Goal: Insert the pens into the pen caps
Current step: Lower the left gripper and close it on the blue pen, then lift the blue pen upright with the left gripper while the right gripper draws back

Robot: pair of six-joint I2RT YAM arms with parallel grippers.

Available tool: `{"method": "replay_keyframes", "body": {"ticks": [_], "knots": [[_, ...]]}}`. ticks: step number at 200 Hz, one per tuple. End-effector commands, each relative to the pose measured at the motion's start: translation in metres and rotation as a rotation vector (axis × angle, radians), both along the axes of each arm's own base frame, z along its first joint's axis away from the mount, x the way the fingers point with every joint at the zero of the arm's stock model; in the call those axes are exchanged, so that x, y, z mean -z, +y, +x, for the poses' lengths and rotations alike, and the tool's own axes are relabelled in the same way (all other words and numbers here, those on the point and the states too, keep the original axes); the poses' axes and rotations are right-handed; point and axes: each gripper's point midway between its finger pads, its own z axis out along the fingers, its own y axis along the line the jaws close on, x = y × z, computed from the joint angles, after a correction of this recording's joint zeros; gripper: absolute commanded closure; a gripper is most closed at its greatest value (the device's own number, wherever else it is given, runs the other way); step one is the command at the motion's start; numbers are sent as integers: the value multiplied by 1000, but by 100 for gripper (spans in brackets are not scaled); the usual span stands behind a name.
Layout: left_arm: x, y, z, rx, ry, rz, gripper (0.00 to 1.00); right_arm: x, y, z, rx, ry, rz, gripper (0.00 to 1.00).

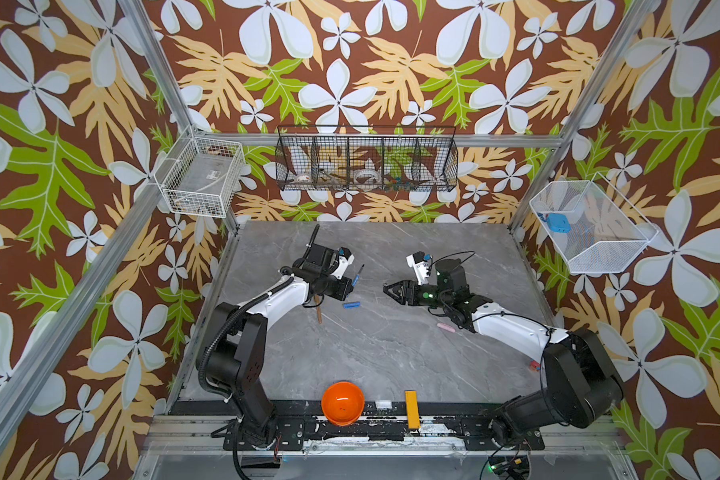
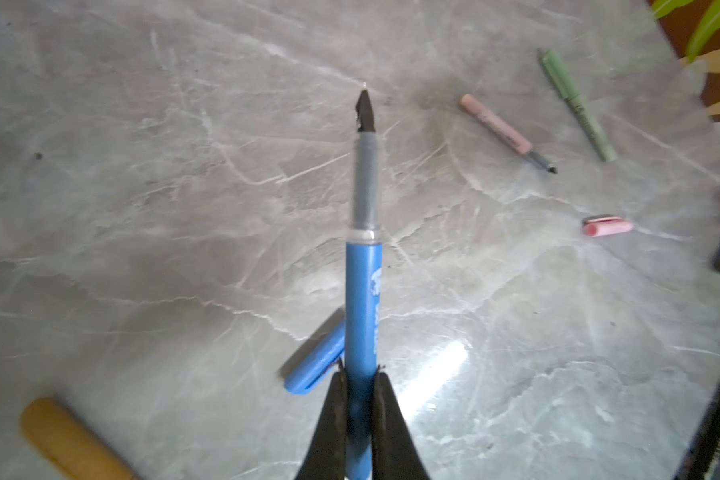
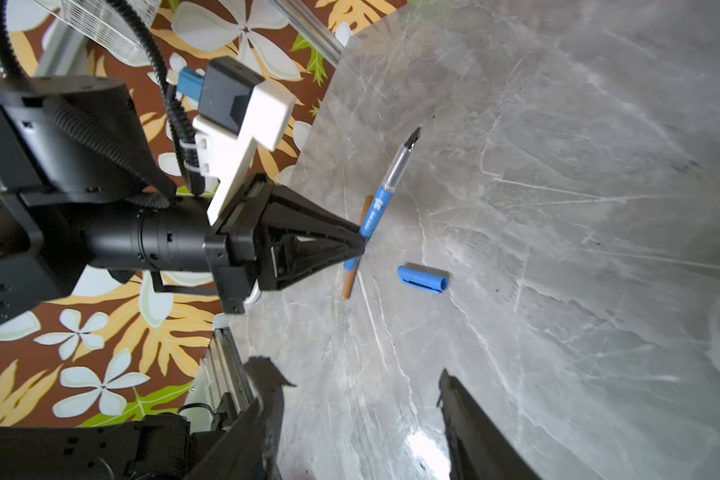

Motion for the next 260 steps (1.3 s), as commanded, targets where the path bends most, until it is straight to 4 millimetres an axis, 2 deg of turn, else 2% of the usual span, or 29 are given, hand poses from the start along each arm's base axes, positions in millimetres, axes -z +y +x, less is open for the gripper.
{"method": "replay_keyframes", "body": {"ticks": [1, 30, 62, 103, 135, 142, 151, 159, 178, 187, 193, 210, 232, 260], "knots": [[-29, -26, -8, 46, -43, -161, 100, -26, 8, 6, -2, -47, 125, 40], [-56, -46, -23, 85, -82, -307, 100, -23, 15, 7, -5, -39, 144, 39], [-69, -62, -39, 136, -92, -356, 100, -20, 19, 11, 0, -38, 145, 40], [-66, -76, -56, 182, -65, -360, 100, -22, 22, 17, 6, -52, 150, 42], [-58, -78, -63, 194, -43, -343, 100, -26, 22, 20, 17, -67, 156, 48], [-56, -79, -65, 196, -38, -339, 100, -26, 22, 21, 17, -66, 160, 53], [-55, -79, -66, 197, -36, -338, 100, -26, 23, 22, 13, -63, 166, 65], [-57, -80, -67, 203, -38, -340, 100, -26, 24, 22, 10, -59, 175, 71], [-59, -83, -69, 211, -36, -344, 100, -27, 25, 22, 7, -57, 183, 92], [-59, -83, -68, 201, -29, -347, 84, -28, 25, 22, 7, -59, 181, 100], [-59, -83, -67, 196, -25, -347, 73, -30, 25, 22, 5, -63, 179, 100], [-60, -86, -70, 212, -6, -374, 58, -33, 26, 19, -14, -78, 169, 100], [-63, -92, -72, 236, 13, -410, 51, -36, 25, 16, -23, -92, 154, 100], [-65, -95, -72, 246, 20, -427, 51, -40, 25, 12, -33, -99, 163, 100]]}}
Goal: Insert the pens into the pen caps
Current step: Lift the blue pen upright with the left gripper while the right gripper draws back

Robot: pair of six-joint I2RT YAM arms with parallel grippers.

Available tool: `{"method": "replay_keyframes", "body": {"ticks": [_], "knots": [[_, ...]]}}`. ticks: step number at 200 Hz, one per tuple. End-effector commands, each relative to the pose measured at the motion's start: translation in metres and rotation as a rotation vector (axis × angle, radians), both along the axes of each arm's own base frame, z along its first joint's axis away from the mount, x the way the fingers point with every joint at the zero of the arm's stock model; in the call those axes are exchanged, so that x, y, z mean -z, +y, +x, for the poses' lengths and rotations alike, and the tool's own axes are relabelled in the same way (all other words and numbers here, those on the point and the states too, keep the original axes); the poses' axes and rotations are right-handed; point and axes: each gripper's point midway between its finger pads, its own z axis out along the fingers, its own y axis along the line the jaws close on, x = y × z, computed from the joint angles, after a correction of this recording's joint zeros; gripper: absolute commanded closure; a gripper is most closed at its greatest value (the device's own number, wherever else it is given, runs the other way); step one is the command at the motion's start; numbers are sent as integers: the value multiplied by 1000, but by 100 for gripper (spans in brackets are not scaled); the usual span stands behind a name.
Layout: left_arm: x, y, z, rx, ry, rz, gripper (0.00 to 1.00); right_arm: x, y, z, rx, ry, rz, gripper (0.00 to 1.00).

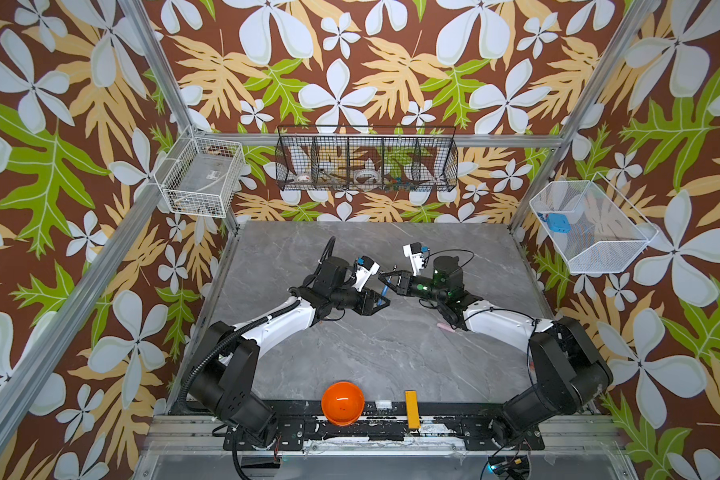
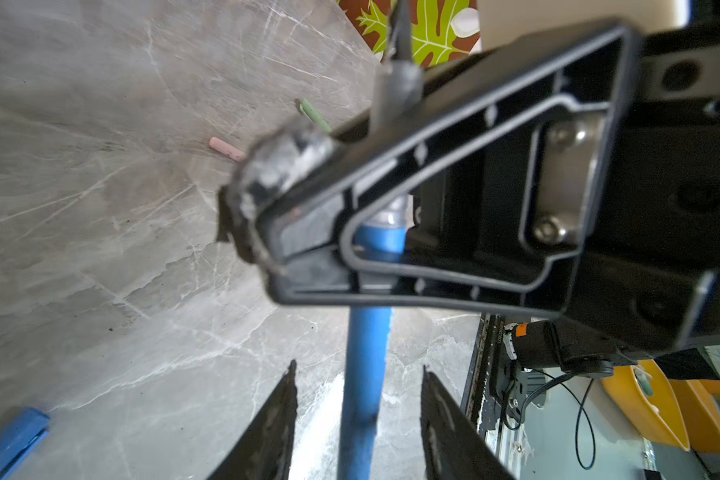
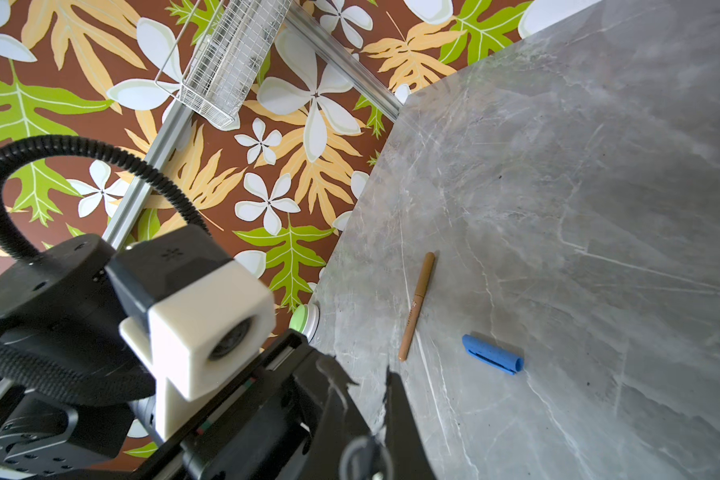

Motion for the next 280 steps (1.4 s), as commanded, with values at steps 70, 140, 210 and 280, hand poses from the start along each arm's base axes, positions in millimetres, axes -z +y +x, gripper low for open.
{"method": "replay_keyframes", "body": {"ticks": [70, 140, 210, 280], "knots": [[-13, -6, -2, 24, -9, -50, 73, -4, 11, -6, -48, -30, 12, 100], [-1, 7, 1, -35, -26, 29, 100, -16, 4, -4, -4, -87, -46, 64], [-43, 108, 16, -489, -224, 129, 100, 26, -17, 33, 53, -58, -543, 49], [-88, 132, -23, -512, -369, 49, 100, 117, 93, 23, -367, -75, -743, 42]]}}
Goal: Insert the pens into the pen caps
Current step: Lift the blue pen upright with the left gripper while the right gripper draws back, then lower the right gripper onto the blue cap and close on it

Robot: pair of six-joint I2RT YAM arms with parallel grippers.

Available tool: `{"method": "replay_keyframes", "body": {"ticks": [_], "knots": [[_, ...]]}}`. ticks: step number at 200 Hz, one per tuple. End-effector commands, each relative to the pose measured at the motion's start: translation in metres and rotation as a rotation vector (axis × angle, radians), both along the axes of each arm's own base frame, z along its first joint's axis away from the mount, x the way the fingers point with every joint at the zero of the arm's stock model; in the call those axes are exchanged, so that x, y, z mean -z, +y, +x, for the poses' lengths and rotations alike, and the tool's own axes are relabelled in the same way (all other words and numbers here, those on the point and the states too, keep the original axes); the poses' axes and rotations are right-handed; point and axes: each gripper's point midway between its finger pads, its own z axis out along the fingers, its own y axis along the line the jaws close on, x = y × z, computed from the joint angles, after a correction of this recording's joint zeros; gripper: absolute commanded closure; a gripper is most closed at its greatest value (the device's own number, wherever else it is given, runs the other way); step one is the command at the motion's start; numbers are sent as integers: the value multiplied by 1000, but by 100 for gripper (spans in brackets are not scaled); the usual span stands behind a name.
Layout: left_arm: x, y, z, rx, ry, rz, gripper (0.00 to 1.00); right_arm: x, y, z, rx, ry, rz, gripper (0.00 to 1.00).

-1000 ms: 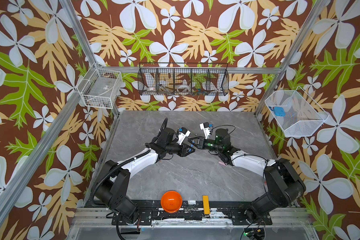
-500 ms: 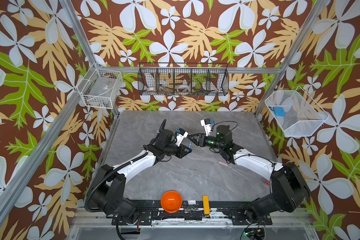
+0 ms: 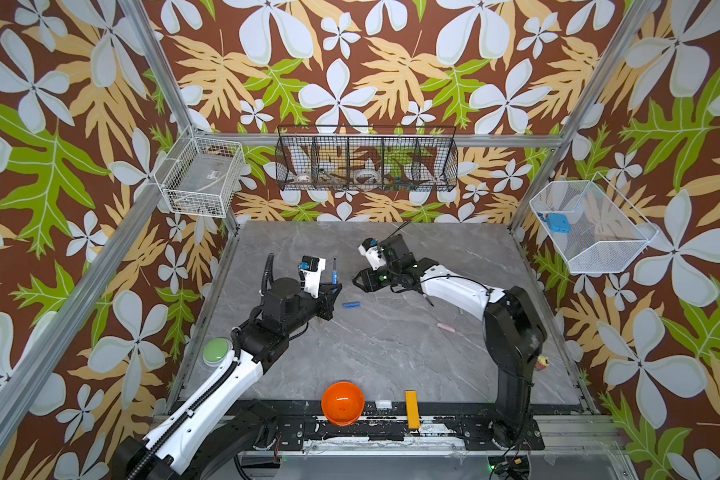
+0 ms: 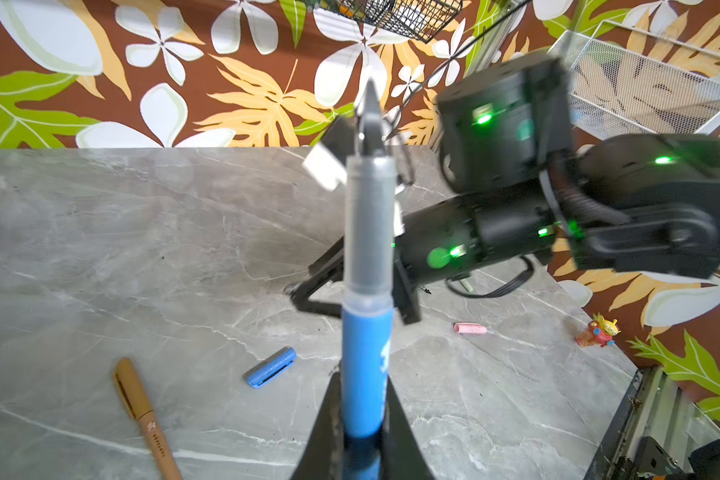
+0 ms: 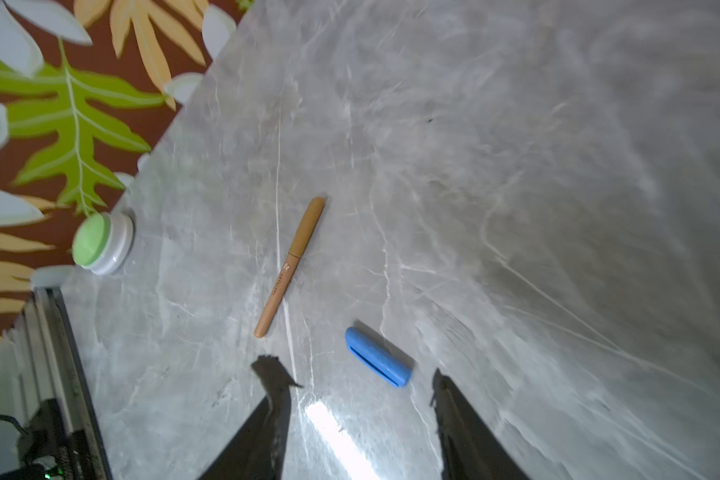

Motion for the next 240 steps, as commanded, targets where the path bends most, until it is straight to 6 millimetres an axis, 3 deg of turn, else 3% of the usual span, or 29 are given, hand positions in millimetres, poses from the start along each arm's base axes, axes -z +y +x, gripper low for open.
{"method": "replay_keyframes", "body": {"ticks": [1, 35, 97, 137, 183, 216, 240], "knots": [[2, 3, -5, 2, -3, 8, 100, 29, 14, -21, -167, 34, -102, 42], [4, 1, -14, 28, 2, -20, 100, 63, 12, -24, -289, 14, -263, 41], [6, -3, -18, 64, 15, -13, 100, 93, 9, -28, -416, -14, -420, 41], [9, -5, -20, 83, 23, -6, 100, 103, 8, -18, -363, -13, -502, 45], [12, -5, -20, 81, 28, 4, 100, 110, -6, -1, -229, 25, -601, 62], [14, -6, -20, 85, 36, 2, 100, 99, 0, -8, -226, 61, -553, 51], [14, -5, -20, 81, 28, 1, 100, 100, -1, -13, -256, 78, -559, 49]]}}
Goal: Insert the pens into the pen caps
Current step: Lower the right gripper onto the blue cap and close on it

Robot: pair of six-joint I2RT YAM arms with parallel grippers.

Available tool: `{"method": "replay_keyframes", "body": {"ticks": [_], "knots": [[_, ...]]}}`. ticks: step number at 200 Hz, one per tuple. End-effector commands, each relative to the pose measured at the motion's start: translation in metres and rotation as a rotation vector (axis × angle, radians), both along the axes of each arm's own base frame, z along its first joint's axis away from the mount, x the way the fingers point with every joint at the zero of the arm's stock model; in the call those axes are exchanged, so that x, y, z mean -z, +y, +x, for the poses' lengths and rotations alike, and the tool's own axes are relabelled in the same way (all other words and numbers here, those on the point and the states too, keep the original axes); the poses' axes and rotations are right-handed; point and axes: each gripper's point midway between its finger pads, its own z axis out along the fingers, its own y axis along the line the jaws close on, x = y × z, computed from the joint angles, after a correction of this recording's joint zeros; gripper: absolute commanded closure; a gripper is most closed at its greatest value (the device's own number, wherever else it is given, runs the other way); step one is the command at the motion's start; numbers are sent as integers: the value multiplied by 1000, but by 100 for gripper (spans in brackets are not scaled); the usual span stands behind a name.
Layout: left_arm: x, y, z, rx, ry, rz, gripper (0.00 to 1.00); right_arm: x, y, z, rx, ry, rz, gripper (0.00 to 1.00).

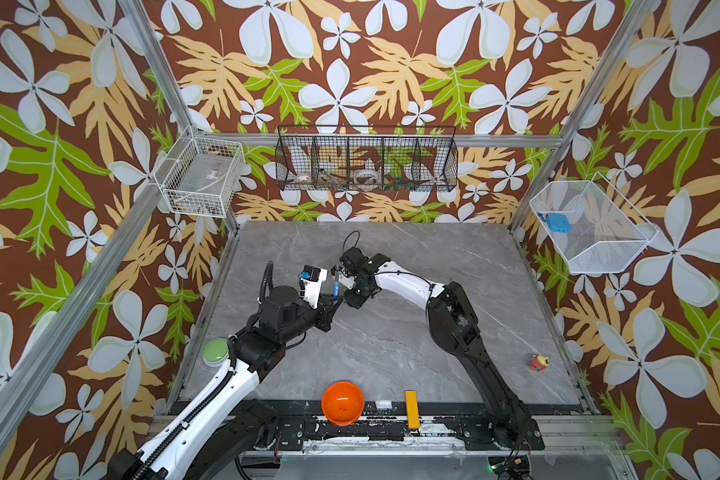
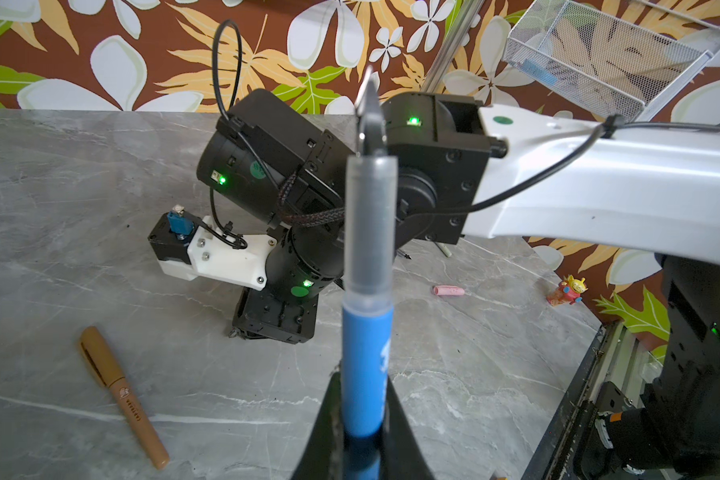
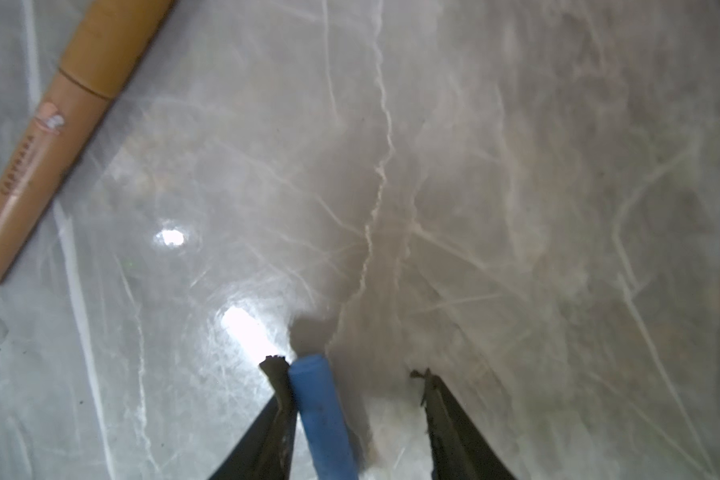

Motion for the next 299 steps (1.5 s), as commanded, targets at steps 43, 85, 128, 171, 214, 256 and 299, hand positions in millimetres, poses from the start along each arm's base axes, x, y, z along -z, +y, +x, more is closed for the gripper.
{"method": "replay_keyframes", "body": {"ticks": [43, 85, 128, 171, 214, 256, 299], "knots": [[-3, 0, 1, 5, -23, 1, 100, 7, -9, -15, -25, 89, -63, 66], [-2, 2, 1, -7, -23, 0, 100, -8, -15, -21, 105, 139, -17, 82], [1, 2, 1, -8, -15, 0, 100, -14, -44, -32, 278, 162, 45, 68], [1, -1, 2, 4, -14, -3, 100, -28, -49, -37, 311, 161, 87, 50], [-1, 0, 1, 0, -25, -11, 100, -37, -56, -36, 280, 162, 35, 48], [-1, -2, 0, 10, -33, -20, 100, -17, -54, -42, 196, 225, -31, 48], [1, -2, 0, 13, -30, -22, 100, -2, -55, -43, 136, 236, -110, 48]]}}
